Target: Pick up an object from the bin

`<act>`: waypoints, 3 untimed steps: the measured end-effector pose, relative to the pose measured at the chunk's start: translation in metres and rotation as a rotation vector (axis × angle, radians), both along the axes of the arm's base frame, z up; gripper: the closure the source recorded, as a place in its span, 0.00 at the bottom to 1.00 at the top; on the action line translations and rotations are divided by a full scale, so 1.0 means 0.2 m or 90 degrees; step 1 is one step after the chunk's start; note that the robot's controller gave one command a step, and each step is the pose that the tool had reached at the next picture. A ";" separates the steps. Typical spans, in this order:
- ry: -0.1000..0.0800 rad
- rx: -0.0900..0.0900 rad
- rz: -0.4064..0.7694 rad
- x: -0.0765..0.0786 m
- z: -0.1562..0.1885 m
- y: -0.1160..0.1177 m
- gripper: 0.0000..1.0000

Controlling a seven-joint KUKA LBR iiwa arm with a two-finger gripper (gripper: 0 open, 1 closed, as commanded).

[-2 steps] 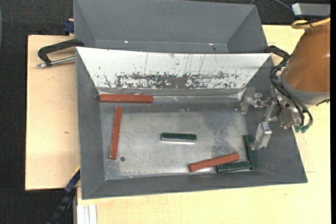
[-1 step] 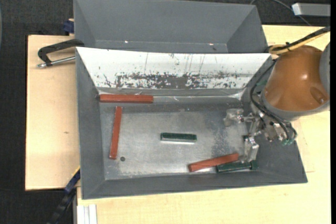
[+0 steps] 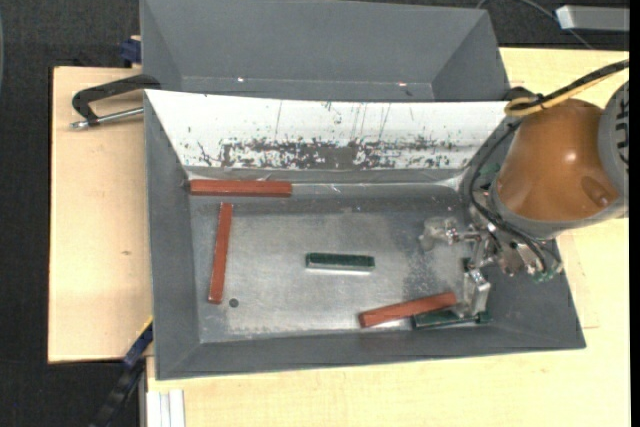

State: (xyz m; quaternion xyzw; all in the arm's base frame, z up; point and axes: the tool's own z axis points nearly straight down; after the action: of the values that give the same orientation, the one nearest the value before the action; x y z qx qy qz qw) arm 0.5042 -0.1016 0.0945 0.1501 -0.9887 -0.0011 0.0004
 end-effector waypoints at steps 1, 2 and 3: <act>-0.001 -0.002 -0.148 0.03 -0.03 0.16 0.00; -0.001 0.000 -0.026 0.04 -0.06 0.33 0.00; -0.001 -0.001 0.070 0.00 -0.03 0.39 0.00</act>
Offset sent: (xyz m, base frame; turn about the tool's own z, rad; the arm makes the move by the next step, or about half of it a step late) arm 0.0068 0.0952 -0.0179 -0.2266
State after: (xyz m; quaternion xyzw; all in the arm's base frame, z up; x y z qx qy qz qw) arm 0.5045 -0.0236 0.0876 0.2039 -0.9790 -0.0006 -0.0004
